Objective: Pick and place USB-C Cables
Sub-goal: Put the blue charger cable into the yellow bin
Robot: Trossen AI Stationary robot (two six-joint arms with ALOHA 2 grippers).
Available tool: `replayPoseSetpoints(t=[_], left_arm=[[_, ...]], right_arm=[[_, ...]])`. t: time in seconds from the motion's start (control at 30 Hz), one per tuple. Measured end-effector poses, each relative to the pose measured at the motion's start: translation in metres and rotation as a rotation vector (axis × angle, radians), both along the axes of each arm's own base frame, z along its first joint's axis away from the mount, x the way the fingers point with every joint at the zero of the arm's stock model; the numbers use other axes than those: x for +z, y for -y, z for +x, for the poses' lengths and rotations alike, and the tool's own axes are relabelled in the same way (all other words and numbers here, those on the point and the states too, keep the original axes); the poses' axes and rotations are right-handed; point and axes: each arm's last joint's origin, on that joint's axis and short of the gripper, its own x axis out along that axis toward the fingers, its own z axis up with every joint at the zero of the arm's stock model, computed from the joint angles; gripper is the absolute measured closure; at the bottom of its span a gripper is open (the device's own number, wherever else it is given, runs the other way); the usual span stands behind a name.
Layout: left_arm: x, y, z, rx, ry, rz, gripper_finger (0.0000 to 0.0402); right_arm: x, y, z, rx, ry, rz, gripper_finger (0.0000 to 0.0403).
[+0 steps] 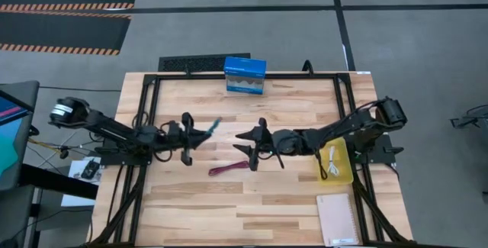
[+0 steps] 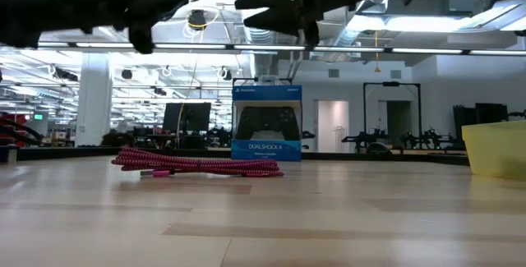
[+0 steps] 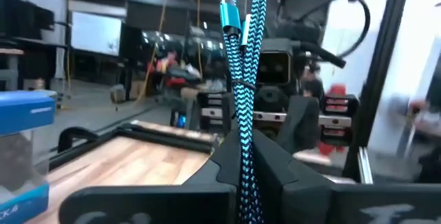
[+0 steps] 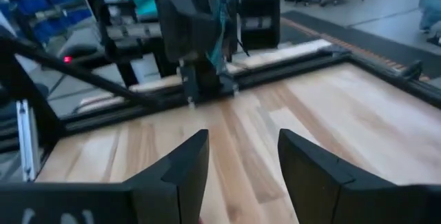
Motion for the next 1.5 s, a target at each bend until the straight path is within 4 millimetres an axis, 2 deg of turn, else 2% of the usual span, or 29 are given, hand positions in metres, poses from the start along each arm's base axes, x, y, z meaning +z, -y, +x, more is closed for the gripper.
replayPoseSetpoints(t=[0.13,0.33,0.5,0.8,1.0,1.27,1.5], left_arm=[[-0.006,-0.006,-0.013,-0.024,0.112,-0.025,0.04],[-0.008,-0.007,-0.01,-0.093,0.13,0.005,0.04],[-0.007,-0.005,0.005,-0.114,0.118,0.014,0.04],[-0.011,-0.005,0.042,-0.144,0.066,0.081,0.04],[-0.011,-0.011,0.052,-0.166,0.064,0.066,0.04],[-0.001,-0.011,0.064,-0.194,0.106,0.092,0.04],[-0.013,-0.015,0.075,-0.202,0.044,0.067,0.04]], right_arm=[[0.006,0.004,0.001,0.01,0.051,-0.019,0.0204],[0.016,0.013,0.004,0.079,0.145,-0.034,0.0202],[0.023,0.02,0.005,0.086,0.219,-0.031,0.0202],[0.022,0.02,0.005,0.105,0.209,-0.045,0.0203],[0.02,0.02,0.005,0.111,0.186,-0.057,0.0203],[0.02,0.023,0.005,0.104,0.185,-0.059,0.0203],[0.02,0.022,0.005,0.108,0.186,-0.06,0.0203]])
